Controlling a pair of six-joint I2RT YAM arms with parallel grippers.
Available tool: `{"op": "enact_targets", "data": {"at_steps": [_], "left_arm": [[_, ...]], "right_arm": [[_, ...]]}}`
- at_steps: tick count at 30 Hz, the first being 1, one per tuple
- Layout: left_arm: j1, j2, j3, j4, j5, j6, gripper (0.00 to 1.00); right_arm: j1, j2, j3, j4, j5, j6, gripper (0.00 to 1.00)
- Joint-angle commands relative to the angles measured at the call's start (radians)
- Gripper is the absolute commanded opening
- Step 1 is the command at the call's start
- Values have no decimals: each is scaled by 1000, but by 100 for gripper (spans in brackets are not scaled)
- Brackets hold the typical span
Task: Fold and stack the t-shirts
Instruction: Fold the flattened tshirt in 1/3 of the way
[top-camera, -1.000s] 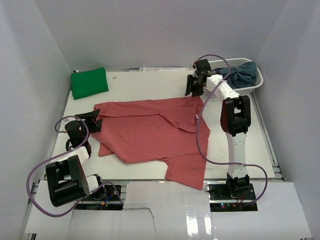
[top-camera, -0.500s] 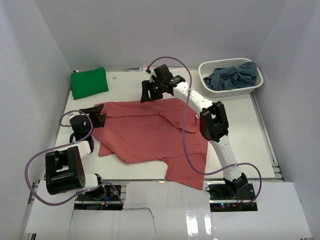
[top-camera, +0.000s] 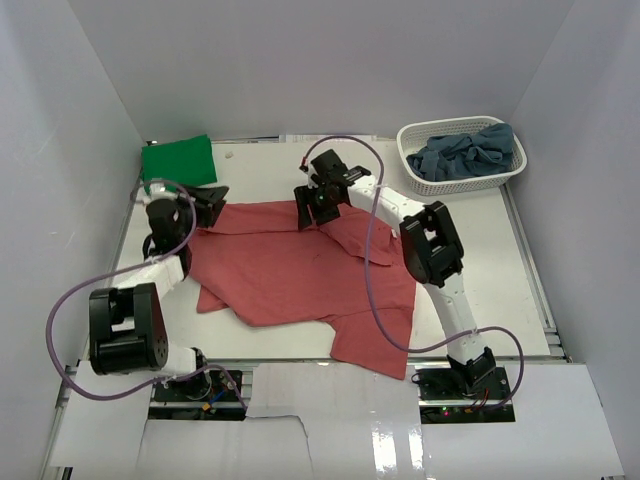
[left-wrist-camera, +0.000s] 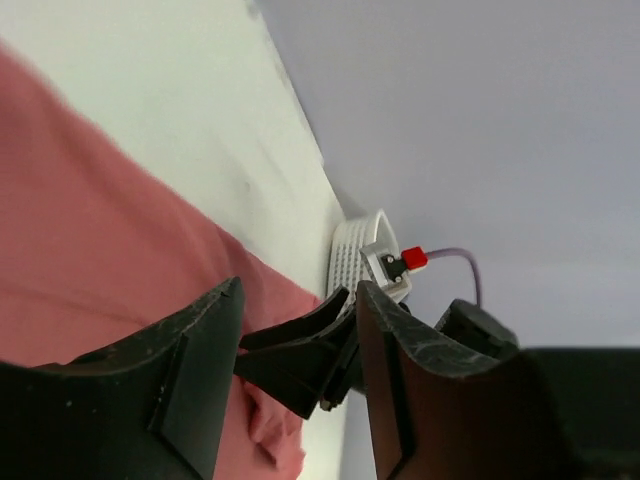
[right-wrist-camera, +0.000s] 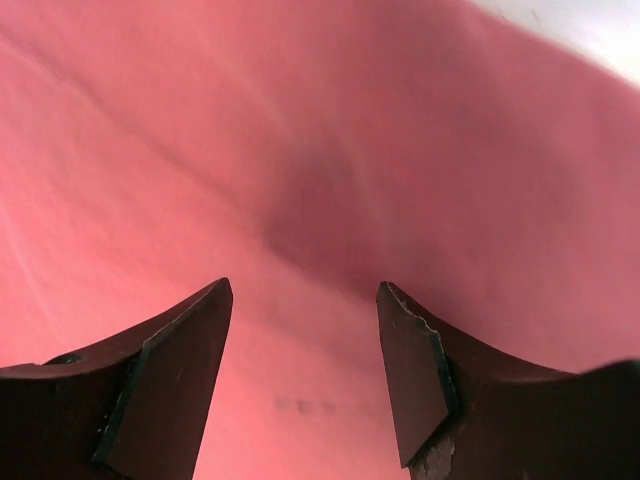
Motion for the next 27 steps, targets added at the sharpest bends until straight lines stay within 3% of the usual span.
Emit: {"op": "enact_targets", "data": {"at_steps": [1, 4, 7, 10, 11, 17, 27], "left_arm": [[-81, 36, 242, -161, 148, 307, 58], [-125, 117, 345, -293, 178, 463, 59], [-185, 279, 508, -417, 282, 555, 58], [-277, 480, 736, -650, 322, 659, 53], [-321, 522, 814, -666, 342, 680, 50], [-449, 689, 940, -681, 344, 687, 49], [-508, 774, 1074, -701, 403, 667, 50]], "right_arm": [[2, -179, -107, 32, 50, -59, 66], [10, -295, -198, 48, 103, -90, 66], [16, -417, -302, 55, 156, -107, 66], [39, -503, -403, 64, 238, -143, 66], [47, -523, -451, 64, 254, -151, 67], [123, -605, -574, 39, 473, -197, 67], [183, -533, -628, 24, 706, -223, 60]]}}
